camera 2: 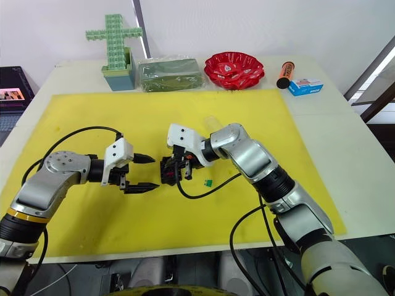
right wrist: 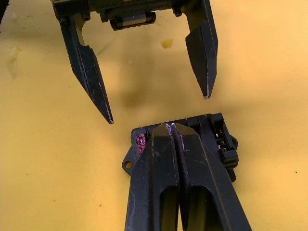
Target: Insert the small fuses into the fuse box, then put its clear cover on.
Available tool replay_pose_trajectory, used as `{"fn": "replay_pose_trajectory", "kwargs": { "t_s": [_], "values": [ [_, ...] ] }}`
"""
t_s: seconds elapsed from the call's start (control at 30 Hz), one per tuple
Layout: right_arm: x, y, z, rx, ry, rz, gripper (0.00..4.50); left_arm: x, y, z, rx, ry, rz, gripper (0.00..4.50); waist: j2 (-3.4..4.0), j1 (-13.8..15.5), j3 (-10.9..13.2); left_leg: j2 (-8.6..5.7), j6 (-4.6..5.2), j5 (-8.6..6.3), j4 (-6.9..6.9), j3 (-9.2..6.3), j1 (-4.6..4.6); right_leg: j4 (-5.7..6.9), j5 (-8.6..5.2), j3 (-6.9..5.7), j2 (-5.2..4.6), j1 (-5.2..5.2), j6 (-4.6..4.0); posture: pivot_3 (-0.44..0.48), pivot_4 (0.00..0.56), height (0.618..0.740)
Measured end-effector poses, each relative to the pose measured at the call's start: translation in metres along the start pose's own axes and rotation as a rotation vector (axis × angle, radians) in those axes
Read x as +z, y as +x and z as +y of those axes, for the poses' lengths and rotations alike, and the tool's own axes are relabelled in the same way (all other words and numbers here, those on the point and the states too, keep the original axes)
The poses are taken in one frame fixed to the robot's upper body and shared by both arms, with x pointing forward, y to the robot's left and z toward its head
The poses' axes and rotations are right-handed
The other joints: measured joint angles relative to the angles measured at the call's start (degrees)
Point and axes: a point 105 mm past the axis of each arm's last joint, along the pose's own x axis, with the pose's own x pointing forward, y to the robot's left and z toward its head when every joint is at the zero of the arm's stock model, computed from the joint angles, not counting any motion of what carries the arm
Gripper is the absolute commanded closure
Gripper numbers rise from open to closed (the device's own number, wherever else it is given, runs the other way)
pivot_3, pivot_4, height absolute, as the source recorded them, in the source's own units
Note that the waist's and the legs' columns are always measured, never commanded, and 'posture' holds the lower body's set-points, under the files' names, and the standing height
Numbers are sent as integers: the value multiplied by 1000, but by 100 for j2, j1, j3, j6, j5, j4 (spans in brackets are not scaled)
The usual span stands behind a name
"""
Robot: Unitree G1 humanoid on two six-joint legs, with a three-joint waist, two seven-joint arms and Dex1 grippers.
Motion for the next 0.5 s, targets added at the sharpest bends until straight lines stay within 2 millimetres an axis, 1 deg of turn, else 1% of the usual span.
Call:
{"fn": "replay_pose_trajectory", "kwargs": {
  "t_s": [0.27, 0.5],
  "values": [
    [-10, 4, 5, 23, -25, -7, 4455, 0, 0, 0, 0, 0, 0, 0, -1, -2, -1, 0, 0, 0, 0, 0, 5, 1, 0, 0, 0, 6, 0, 0, 150, 740],
    [-14, 6, 1, 21, -36, -18, 4455, 0, 0, 0, 0, 0, 1, 0, -1, 1, -3, 0, 0, 0, 1, -1, 17, 1, -1, 0, 0, 19, -1, 0, 150, 740]
  ]
}}
